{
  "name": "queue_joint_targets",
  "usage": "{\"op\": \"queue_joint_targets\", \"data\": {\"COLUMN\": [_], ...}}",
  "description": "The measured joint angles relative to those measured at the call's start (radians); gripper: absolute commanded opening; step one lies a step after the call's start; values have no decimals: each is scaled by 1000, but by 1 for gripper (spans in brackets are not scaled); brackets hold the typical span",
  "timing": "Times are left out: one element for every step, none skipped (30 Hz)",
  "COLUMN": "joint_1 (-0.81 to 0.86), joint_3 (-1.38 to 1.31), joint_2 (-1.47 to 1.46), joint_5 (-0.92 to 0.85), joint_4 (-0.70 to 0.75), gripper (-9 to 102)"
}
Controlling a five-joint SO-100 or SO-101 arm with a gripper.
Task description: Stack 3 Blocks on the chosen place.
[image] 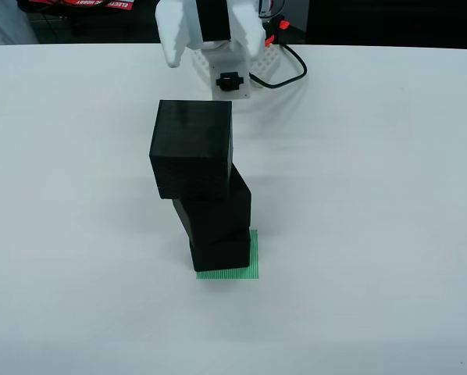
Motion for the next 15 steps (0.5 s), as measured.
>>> {"op": "queue_joint_targets", "data": {"joint_1": [-2,-3,-3,-3,-3,-3,-3,-3,-3,-3,-3,-3,-3,-3,-3], "joint_3": [0,0,0,0,0,0,-3,-9,-15,-26,-38,-52,-63,-77,-89], "joint_2": [2,2,0,-3,-9,-15,-20,-31,-41,-57,-71,-84,-97,-107,-118], "joint_5": [9,20,29,35,52,75,89,109,135,160,187,222,258,295,331], "joint_4": [0,0,0,0,0,3,14,29,43,63,80,97,120,141,163], "gripper": [21,20,19,19,19,19,18,16,15,13,11,9,8,7,5]}}
